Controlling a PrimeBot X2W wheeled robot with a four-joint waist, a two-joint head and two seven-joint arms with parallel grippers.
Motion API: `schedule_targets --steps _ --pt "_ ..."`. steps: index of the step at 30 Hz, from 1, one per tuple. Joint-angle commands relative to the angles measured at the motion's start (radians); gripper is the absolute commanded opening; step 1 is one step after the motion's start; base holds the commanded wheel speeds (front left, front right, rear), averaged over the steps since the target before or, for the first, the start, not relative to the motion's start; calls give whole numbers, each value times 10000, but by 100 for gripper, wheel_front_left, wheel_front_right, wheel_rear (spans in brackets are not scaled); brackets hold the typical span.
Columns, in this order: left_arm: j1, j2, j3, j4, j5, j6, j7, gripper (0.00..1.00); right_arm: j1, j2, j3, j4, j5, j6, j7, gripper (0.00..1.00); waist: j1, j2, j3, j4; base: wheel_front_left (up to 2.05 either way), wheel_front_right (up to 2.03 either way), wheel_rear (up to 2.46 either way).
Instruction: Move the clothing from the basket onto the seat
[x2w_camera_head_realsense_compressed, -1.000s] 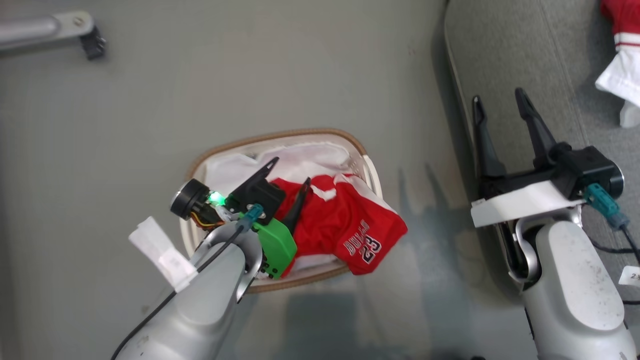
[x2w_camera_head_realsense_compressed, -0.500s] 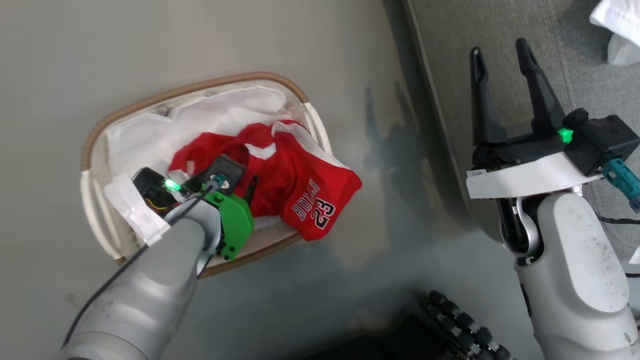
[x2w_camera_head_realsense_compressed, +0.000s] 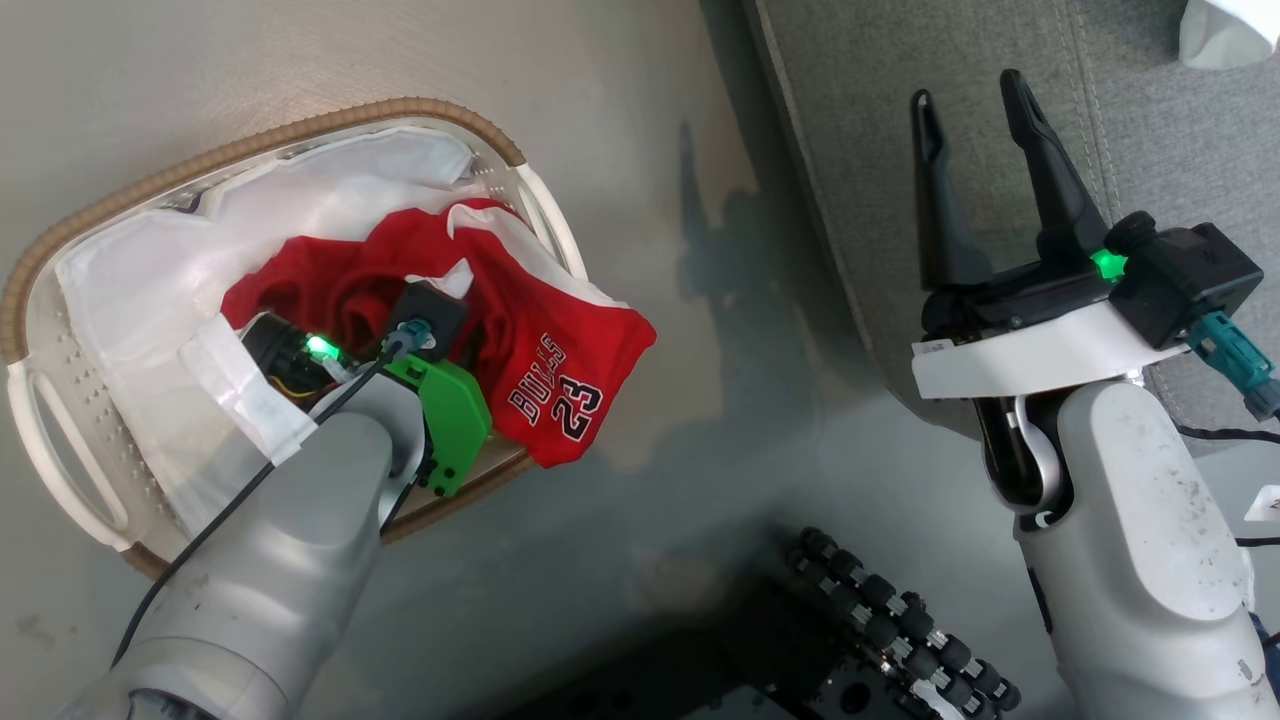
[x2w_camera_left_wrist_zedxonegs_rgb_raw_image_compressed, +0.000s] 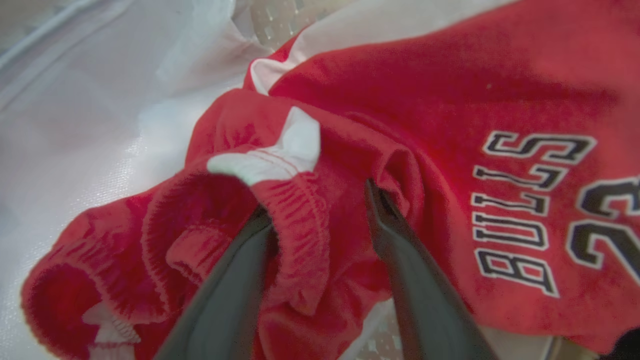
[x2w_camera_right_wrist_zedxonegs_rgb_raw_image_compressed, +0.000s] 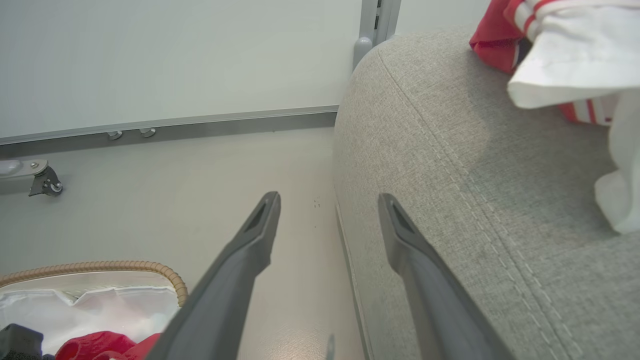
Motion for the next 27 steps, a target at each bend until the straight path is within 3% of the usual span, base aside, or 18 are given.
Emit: schedule_targets --steps 1,14,27 --pt "-220 18 -8 -59 -141 -20 -150 0 -25 -17 -78 58 -44 -14 -24 100 -2 0 -91 77 0 0 0" --pt "318 -244 204 -525 -718 -21 -1144 0 444 -27 -493 658 -813 -14 -24 100 -2 0 -1880 1346 0 0 0" --pt "2068 840 364 -3747 296 8 -1164 0 1890 -32 -868 1505 -1651 -14 -24 100 -2 0 -5322 2547 0 0 0"
